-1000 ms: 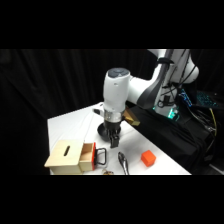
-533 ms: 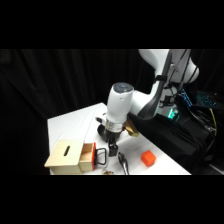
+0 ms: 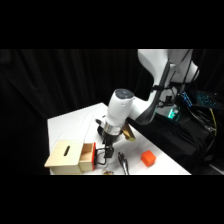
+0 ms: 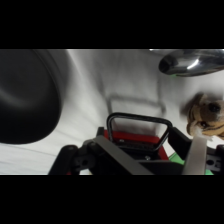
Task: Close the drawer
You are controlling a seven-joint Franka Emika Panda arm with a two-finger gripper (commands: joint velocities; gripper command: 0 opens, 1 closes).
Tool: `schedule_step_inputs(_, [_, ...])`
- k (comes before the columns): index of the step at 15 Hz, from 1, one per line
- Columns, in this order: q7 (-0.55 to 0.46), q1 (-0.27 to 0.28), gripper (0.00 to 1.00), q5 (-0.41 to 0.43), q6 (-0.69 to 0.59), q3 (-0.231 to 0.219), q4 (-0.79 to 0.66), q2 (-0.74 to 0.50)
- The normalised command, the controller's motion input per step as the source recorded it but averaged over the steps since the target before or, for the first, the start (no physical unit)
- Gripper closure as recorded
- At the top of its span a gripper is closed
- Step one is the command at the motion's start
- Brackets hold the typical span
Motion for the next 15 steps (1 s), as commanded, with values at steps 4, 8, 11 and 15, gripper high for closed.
schedule_step_inputs(4, [0.00, 0.131, 0.00, 0.112, 0.16, -0.166, 0.20, 0.18])
schedule_step_inputs(8, [-0.08, 0.058, 0.00, 0.171, 0.08, -0.071, 0.29, 0.22])
schedule_step_inputs(11, [-0.14, 0.001, 0.00, 0.186, 0.02, -0.034, 0.32, 0.20])
schedule_step_inputs(15, [-0.19, -0.037, 0.00, 0.153, -0.01, -0.035, 0.30, 0.15])
